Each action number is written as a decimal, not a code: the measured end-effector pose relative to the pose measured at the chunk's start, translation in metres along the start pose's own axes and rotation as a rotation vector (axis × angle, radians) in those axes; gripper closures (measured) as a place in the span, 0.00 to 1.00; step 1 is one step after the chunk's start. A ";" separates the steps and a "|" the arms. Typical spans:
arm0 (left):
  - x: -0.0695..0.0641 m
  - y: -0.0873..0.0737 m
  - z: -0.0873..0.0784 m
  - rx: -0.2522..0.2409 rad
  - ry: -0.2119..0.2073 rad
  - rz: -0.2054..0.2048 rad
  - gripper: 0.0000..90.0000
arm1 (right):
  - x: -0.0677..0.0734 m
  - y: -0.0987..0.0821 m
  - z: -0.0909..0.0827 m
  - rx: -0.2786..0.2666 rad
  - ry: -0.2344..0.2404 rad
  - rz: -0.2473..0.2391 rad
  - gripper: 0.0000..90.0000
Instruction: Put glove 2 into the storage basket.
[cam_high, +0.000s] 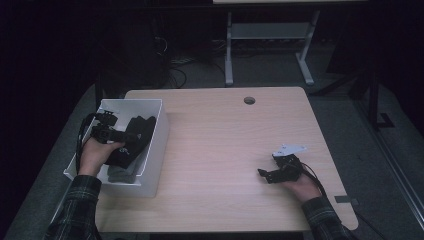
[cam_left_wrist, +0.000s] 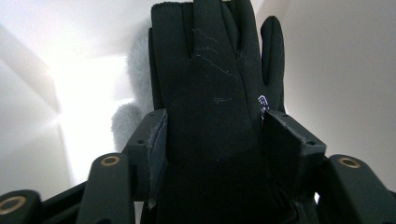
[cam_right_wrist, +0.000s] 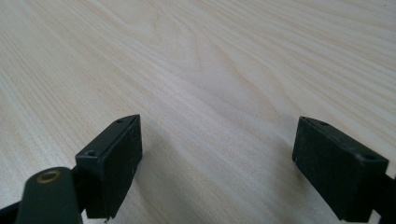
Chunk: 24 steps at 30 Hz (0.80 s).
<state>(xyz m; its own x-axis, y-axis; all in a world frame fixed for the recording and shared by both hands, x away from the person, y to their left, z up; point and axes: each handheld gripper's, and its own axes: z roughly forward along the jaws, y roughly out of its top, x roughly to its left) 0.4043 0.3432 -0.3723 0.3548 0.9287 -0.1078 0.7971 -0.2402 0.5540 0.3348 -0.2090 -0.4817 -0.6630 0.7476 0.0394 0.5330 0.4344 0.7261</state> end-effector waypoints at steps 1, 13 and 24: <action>0.000 0.000 0.000 0.001 0.005 -0.001 0.44 | 0.000 0.000 0.000 0.000 0.000 -0.001 0.17; 0.006 0.003 -0.013 -0.051 0.032 -0.011 0.28 | 0.000 0.000 0.000 0.000 0.000 0.000 0.17; -0.009 0.014 -0.033 -0.100 0.013 0.047 0.25 | 0.000 0.000 0.000 0.001 0.000 -0.002 0.17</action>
<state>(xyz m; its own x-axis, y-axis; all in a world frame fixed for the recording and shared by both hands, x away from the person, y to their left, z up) 0.3963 0.3411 -0.3369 0.3836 0.9209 -0.0691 0.7265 -0.2547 0.6382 0.3349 -0.2091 -0.4817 -0.6640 0.7467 0.0383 0.5322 0.4360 0.7258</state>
